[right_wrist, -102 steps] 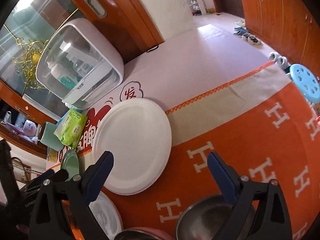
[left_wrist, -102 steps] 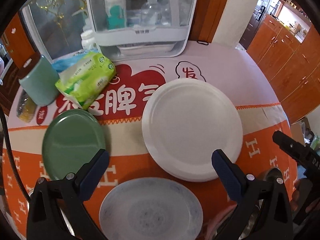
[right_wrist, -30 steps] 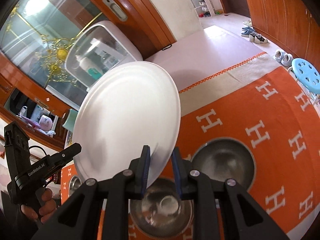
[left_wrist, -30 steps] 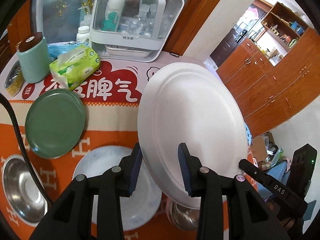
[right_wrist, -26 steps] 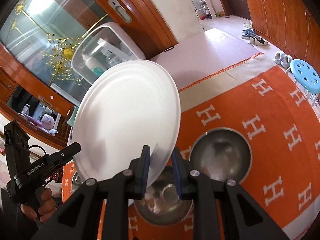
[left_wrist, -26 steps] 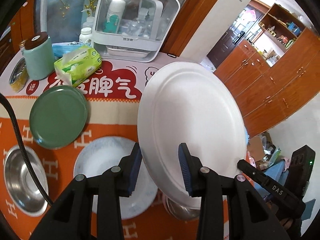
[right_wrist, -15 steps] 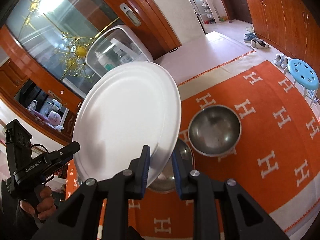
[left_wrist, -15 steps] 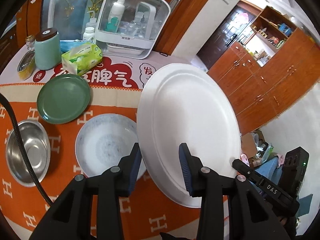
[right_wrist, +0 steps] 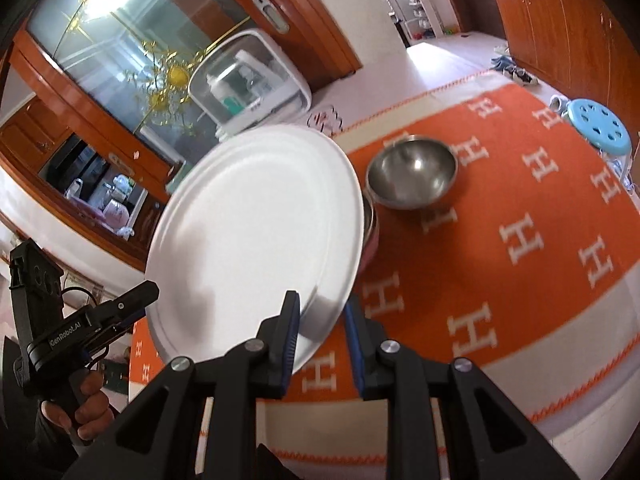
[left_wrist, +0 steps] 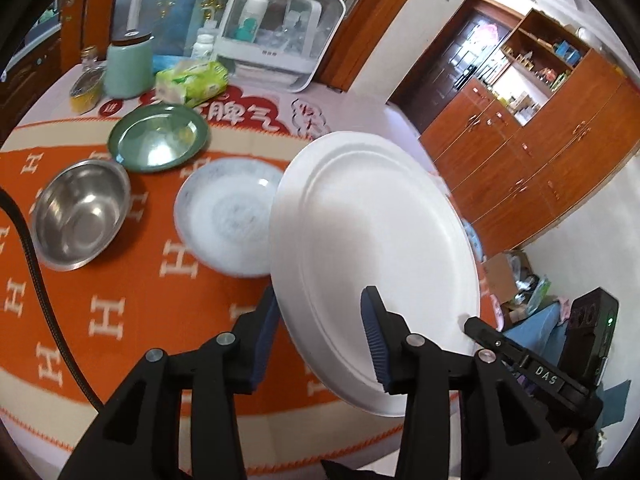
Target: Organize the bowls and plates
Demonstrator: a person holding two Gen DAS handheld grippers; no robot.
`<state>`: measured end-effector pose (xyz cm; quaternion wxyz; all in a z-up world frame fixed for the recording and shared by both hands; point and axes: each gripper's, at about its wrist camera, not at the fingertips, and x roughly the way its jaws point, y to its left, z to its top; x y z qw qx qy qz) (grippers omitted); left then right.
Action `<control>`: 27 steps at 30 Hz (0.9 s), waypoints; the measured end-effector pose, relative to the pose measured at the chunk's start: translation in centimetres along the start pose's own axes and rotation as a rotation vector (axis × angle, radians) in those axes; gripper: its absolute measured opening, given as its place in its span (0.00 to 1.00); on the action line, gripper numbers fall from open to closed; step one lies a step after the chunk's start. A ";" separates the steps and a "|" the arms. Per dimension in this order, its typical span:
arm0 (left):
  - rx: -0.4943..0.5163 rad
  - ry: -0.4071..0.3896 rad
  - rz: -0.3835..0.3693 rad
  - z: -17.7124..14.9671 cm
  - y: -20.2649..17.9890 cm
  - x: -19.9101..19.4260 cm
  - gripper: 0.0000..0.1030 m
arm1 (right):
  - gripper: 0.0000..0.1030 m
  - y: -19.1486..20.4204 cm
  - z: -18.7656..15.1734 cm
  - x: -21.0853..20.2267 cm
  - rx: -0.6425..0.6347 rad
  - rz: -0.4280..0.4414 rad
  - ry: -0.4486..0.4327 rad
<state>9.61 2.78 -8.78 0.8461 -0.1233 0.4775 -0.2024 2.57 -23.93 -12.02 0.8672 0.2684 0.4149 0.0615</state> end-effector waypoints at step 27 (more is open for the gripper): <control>-0.128 0.209 0.111 -10.8 5.1 1.8 0.39 | 0.24 -0.5 -7.9 4.4 -0.030 -0.106 0.341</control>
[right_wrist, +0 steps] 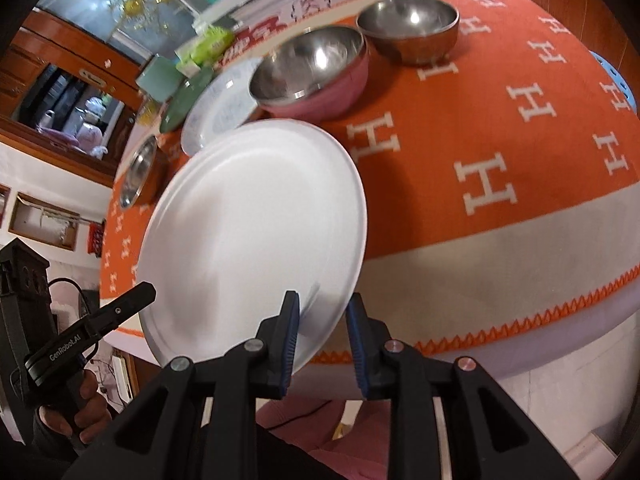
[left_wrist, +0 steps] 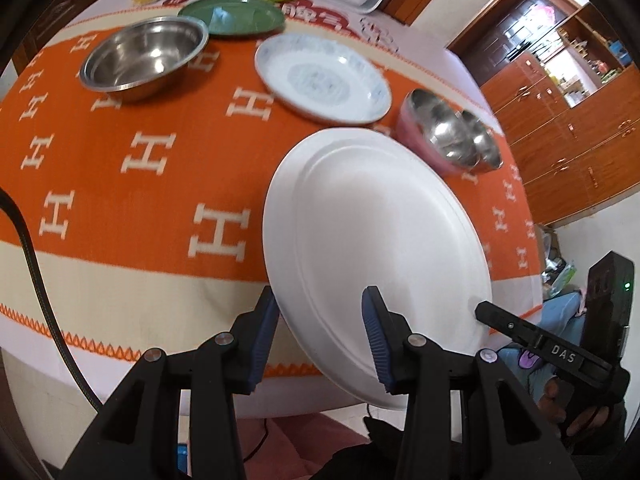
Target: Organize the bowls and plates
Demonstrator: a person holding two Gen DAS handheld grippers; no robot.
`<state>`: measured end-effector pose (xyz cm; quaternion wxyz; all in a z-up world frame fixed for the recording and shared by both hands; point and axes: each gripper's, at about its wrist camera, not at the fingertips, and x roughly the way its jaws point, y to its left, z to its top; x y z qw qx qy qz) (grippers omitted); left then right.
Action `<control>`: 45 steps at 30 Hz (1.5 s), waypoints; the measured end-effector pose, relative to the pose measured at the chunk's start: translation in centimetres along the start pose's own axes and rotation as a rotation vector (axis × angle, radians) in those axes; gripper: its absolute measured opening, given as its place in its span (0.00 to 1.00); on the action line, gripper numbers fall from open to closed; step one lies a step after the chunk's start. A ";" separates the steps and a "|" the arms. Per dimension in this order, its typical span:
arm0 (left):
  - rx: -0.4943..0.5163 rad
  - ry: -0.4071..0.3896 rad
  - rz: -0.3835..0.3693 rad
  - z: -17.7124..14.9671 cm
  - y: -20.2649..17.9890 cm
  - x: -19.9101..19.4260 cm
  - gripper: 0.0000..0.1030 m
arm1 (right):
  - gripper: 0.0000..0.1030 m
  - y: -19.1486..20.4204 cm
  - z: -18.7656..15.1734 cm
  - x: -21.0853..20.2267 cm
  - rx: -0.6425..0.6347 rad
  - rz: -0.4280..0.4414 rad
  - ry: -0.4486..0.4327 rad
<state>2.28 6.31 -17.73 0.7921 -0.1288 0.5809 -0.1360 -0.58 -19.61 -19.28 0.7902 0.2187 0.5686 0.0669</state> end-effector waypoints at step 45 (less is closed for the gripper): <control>0.624 0.123 -0.147 9.8 3.2 -4.3 0.79 | 0.58 9.9 -3.7 1.5 0.363 -0.313 -0.251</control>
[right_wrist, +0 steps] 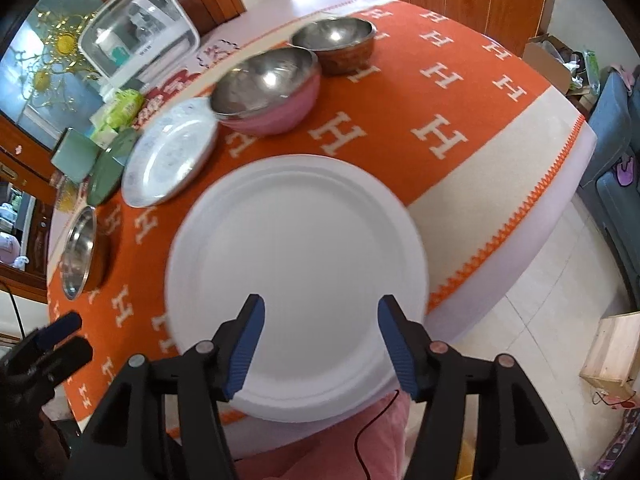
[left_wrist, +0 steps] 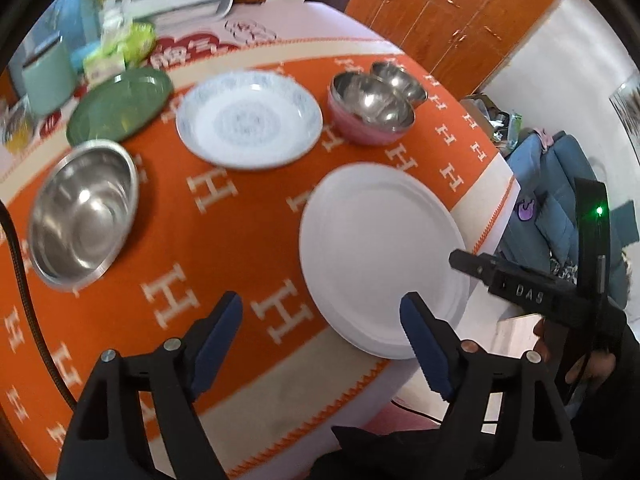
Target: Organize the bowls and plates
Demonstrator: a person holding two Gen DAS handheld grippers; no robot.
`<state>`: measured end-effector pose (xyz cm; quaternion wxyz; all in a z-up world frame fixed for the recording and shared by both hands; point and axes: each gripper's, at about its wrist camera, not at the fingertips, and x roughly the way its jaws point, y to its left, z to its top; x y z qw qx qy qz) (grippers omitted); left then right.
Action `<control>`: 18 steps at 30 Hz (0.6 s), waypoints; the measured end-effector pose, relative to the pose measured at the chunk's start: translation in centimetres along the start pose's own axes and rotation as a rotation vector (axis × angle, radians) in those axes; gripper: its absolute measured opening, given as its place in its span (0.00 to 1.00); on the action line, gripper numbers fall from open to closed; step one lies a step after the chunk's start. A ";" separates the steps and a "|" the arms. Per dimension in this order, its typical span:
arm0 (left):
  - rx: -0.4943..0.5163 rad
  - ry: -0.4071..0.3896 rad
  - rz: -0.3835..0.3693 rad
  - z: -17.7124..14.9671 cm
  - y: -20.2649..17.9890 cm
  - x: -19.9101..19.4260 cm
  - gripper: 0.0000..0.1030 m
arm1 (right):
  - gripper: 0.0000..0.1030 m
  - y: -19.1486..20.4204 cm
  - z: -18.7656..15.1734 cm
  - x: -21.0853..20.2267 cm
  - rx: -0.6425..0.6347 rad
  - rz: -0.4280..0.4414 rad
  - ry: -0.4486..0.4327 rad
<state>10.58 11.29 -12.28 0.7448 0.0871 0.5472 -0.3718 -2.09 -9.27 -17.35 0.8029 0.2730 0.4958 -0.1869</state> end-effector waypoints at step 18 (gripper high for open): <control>0.012 -0.103 0.028 7.6 3.7 -3.7 0.86 | 0.61 7.3 3.4 -2.1 -0.136 0.095 -0.153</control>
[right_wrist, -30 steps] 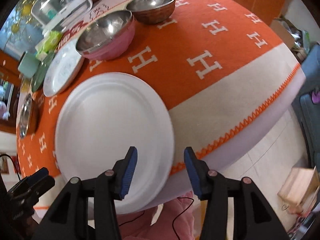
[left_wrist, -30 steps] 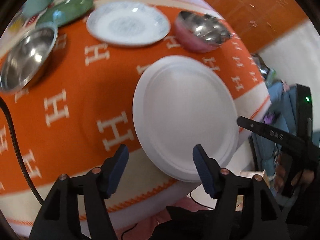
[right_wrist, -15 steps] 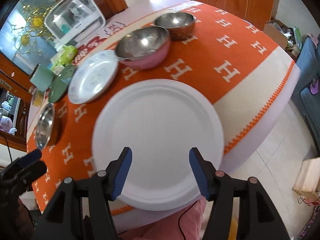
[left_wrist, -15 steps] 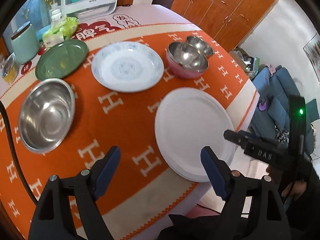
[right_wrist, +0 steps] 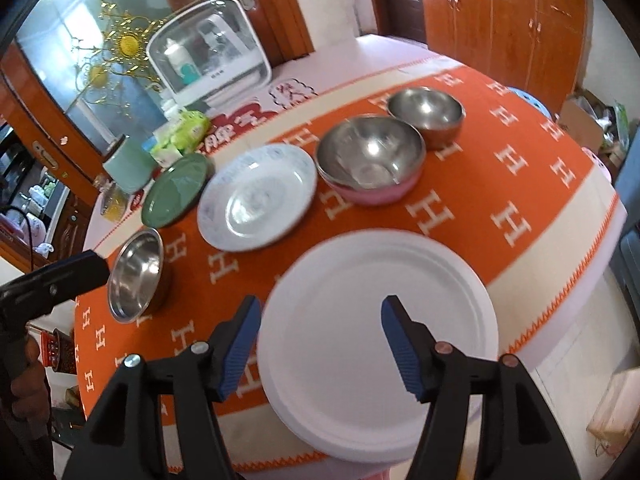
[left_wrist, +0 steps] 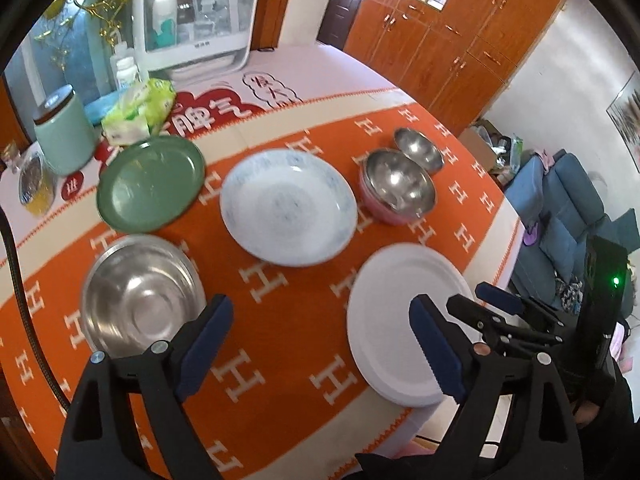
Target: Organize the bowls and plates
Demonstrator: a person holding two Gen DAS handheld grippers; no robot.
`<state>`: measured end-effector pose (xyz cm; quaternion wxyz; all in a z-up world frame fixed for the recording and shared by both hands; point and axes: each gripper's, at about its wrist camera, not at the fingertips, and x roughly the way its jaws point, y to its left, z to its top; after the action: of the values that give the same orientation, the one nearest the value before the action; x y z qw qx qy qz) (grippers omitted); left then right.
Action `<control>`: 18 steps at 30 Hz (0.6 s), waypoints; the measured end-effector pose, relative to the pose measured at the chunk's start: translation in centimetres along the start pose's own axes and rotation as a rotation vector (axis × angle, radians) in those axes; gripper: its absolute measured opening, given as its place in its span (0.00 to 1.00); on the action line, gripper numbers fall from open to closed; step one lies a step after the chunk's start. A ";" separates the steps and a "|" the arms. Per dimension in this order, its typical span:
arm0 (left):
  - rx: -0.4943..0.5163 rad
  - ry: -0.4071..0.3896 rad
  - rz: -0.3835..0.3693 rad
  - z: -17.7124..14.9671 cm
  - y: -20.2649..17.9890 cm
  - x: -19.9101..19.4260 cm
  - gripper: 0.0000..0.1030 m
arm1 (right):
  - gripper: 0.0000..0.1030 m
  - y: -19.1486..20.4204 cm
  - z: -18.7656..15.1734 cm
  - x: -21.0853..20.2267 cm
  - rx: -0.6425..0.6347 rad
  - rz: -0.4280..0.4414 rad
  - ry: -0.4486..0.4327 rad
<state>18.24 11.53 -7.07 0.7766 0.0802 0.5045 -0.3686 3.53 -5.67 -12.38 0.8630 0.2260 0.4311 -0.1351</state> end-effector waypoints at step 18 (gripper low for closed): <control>-0.107 0.096 0.090 3.7 4.1 7.3 0.86 | 0.61 0.5 3.9 6.2 -0.003 0.145 -0.029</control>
<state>25.21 9.04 -12.41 0.7705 0.0789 0.5559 -0.3017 10.04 -7.40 -15.17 0.8771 0.2533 0.4011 -0.0750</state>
